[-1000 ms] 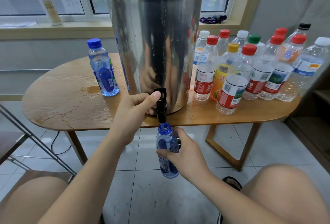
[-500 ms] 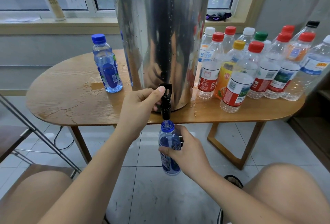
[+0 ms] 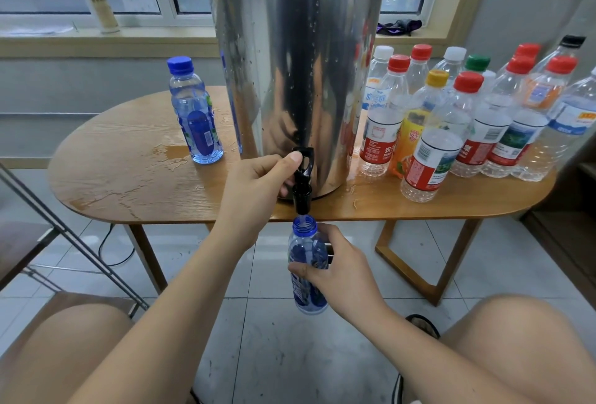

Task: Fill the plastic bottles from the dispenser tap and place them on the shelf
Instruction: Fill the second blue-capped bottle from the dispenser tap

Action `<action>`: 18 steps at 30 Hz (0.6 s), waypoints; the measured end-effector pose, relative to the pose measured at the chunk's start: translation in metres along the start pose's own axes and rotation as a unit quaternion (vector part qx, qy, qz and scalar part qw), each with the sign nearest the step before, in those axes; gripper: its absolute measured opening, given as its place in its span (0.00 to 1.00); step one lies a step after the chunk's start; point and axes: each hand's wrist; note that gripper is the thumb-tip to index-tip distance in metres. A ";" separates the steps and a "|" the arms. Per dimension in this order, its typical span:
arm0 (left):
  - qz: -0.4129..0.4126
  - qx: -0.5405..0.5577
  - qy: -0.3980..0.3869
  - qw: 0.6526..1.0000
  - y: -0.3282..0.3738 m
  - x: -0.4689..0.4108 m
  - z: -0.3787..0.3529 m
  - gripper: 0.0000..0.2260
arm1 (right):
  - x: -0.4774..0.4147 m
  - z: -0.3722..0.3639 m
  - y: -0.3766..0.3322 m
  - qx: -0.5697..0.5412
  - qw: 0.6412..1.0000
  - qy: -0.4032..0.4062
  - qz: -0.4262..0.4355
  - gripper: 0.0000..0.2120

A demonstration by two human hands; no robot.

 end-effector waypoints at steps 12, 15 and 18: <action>0.003 -0.002 -0.001 1.000 -0.003 0.001 0.001 0.20 | 0.000 0.001 0.002 0.010 1.000 0.010 0.000 0.36; 0.005 -0.001 0.000 1.000 -0.003 0.001 0.001 0.20 | 0.000 0.001 0.001 0.008 1.000 0.009 -0.003 0.36; 0.005 -0.004 0.000 1.000 -0.003 0.002 0.001 0.20 | 0.000 0.000 0.000 0.012 1.000 0.007 -0.010 0.37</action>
Point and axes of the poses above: each hand's wrist, its own x-axis away from the middle knuckle, its own z-axis out of the back of the hand, y = z × x, and after that the axes turned 10 degrees about -z, right-handed
